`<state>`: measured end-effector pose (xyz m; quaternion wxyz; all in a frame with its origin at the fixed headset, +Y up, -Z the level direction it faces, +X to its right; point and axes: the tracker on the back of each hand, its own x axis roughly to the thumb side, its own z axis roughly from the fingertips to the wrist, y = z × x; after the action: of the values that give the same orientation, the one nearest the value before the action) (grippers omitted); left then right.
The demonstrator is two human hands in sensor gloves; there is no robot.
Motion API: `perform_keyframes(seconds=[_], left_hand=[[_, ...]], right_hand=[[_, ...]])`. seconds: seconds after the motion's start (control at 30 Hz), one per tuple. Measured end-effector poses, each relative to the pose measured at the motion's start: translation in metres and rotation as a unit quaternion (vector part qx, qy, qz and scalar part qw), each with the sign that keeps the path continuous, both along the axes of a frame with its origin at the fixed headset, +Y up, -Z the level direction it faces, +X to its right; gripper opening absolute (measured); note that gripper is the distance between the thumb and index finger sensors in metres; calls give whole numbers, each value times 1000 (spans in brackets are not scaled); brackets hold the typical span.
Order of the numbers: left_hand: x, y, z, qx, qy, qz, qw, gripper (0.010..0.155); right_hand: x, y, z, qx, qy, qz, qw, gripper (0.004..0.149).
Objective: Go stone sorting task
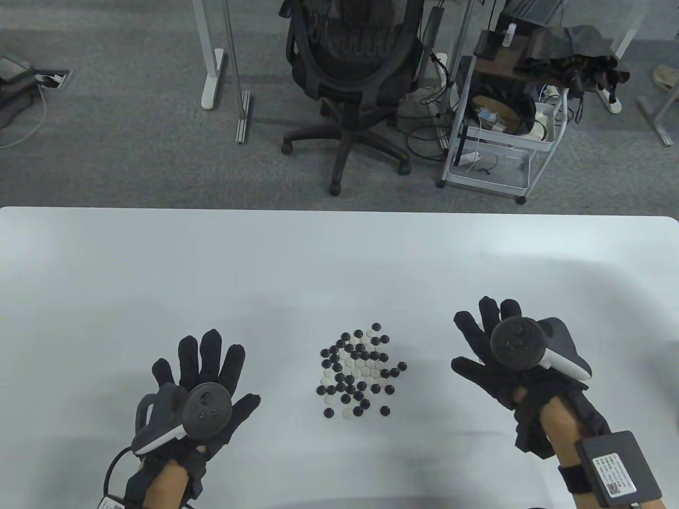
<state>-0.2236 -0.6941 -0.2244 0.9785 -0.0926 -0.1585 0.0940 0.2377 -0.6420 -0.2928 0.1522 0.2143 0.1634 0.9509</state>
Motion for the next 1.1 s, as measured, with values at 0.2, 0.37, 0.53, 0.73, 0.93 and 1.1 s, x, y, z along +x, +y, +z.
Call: perform_keyframes(seconds=[0.2,0.37,0.53,0.73,0.93,1.1], left_hand=[[5,2,2,12,-5,-6,1000,78],[8,3,3,17,-8,-11,1000,78],[12,0,2,13,-15,-16,1000,78],[15,-3,1,6,-21,-23,999,78],[16,-5,-1,-3,-22,-24,999,78],[15,-2,-1,2,-14,-26,1000,77]], right_hand=[[3,-11,25,88,-2,5,996,79],[16,-36,29,103,-25,-5,994,79],[21,-50,27,98,-28,0,995,79],[19,-68,27,80,-12,9,997,79],[19,-73,25,72,-12,7,997,79],[23,-70,25,74,-20,0,997,79]])
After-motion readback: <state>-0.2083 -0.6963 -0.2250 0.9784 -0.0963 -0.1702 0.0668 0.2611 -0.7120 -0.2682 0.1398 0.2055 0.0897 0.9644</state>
